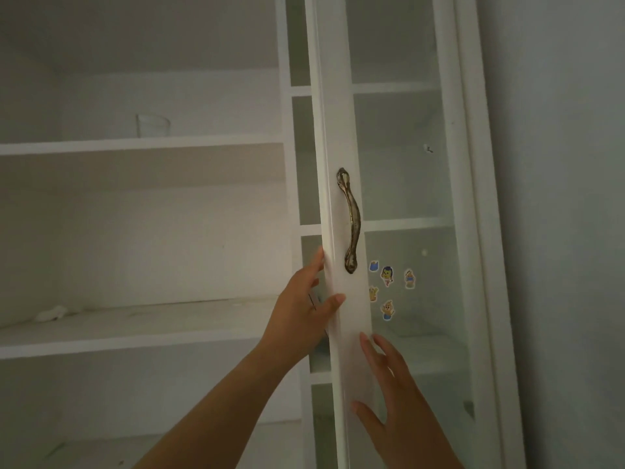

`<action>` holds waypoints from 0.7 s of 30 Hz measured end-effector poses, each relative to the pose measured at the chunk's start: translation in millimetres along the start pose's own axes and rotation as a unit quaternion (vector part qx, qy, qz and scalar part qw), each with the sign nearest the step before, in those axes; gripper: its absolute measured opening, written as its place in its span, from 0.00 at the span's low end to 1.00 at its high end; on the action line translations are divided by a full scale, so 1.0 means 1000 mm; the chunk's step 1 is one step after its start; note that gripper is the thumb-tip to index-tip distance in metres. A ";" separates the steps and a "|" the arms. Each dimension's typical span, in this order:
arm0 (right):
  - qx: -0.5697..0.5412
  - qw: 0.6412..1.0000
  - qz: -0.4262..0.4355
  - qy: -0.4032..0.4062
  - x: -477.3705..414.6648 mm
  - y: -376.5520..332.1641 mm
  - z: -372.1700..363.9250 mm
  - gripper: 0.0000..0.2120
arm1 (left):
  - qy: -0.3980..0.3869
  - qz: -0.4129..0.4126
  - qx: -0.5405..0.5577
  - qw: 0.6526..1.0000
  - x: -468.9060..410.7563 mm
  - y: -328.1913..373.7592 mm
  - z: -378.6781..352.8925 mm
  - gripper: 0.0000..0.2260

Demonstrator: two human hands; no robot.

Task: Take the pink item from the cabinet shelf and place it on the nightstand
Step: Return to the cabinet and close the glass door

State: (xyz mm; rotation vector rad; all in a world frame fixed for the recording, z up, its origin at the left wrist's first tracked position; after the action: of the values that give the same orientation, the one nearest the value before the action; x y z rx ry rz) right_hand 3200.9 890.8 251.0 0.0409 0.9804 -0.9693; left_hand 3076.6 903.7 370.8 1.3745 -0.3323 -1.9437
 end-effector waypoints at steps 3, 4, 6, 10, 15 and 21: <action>0.011 1.000 -0.012 0.000 -0.015 0.005 -0.015 0.46 | 0.007 -0.005 -0.043 0.999 -0.011 -0.021 0.008 0.31; 0.014 1.000 -0.013 0.001 -0.019 0.006 -0.017 0.45 | 0.011 -0.009 -0.055 0.998 -0.014 -0.026 0.010 0.31; 0.018 1.000 -0.014 0.008 -0.026 0.009 -0.020 0.43 | 0.013 -0.021 -0.073 0.997 -0.021 -0.034 0.013 0.31; 0.017 0.999 -0.021 0.022 -0.037 0.020 -0.018 0.39 | 0.009 -0.042 -0.093 0.995 -0.032 -0.046 0.015 0.31; 0.066 0.997 0.012 0.034 -0.058 0.026 -0.012 0.39 | 0.037 -0.049 -0.136 0.989 -0.043 -0.062 0.020 0.31; 0.145 0.987 0.045 0.043 -0.092 0.039 -0.014 0.43 | 0.069 -0.050 -0.223 0.971 -0.051 -0.077 0.018 0.30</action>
State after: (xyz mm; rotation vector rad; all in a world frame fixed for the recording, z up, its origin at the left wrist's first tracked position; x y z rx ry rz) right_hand 3201.4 981.8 293.9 0.3713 0.9020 -1.0274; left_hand 3037.9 989.0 369.8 1.2316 0.2338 -1.8430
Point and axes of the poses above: each hand's wrist, its own x-axis away from the middle knuckle, its own z-axis out of the back of the hand, y = z × x, the point moved 8 cm from there along -x, towards the middle knuckle, and after that the axes turned 2 degrees about -y, right-handed, at the moved point
